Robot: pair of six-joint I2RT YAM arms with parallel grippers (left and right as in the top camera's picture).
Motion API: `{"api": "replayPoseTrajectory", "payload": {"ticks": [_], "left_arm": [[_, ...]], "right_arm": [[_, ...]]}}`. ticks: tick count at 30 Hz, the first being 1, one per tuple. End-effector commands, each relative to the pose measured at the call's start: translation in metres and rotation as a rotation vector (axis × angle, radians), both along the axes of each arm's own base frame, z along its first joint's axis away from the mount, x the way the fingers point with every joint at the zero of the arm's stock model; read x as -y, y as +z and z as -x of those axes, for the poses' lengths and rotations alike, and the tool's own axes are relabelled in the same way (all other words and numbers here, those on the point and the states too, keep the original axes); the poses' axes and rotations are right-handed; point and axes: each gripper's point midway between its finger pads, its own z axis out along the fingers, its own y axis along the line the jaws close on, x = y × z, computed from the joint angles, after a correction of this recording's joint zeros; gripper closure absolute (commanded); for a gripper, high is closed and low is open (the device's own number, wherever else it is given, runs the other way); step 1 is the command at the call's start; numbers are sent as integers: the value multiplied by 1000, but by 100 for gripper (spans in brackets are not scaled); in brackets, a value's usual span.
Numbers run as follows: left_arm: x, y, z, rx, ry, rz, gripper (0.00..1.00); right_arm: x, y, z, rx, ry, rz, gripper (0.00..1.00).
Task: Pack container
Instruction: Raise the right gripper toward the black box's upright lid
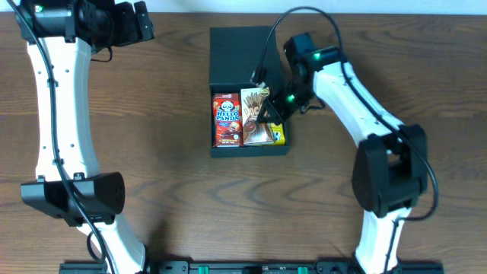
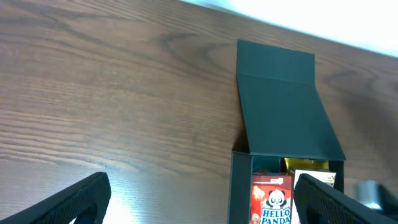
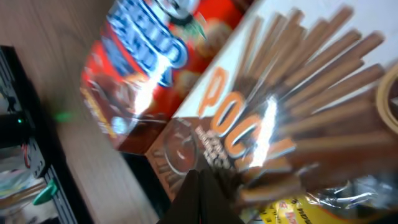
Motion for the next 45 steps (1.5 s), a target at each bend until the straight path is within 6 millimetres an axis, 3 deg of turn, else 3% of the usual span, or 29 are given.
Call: {"api": "replayPoseTrajectory", "payload": {"ticks": [1,6,10,12,17,21,27,35,41,45], "left_arm": [[1,-3,-2,-3,-21,-17,5],[1,-3,-2,0,-35,-26,5],[1,-3,-2,0,-37,-26,5],[1,-3,-2,2,-44,-30,5],[4,-6,-1,-4,-52,-29,4],[14,-10,-1,-14,-75,-29,5],[37,-13,-1,-13,-123,-29,5],[45,-9,-7,18,-131,-19,5],[45,-9,-8,21,-131,-19,5],[46,-10,-9,21,-133,-17,5]], "right_arm": [[6,-26,3,-37,3,61,99],[14,-35,-2,-49,-26,93,99],[11,-28,-2,-59,-38,72,99],[5,-13,-2,-56,-36,28,99],[-9,50,-24,106,-30,-78,99],[-15,70,-46,227,-35,-121,99],[-9,43,-67,242,-90,-44,99],[-7,-4,-65,137,-100,2,99],[-6,-6,-65,126,-109,4,99],[-11,10,-69,121,-121,-38,99]]}}
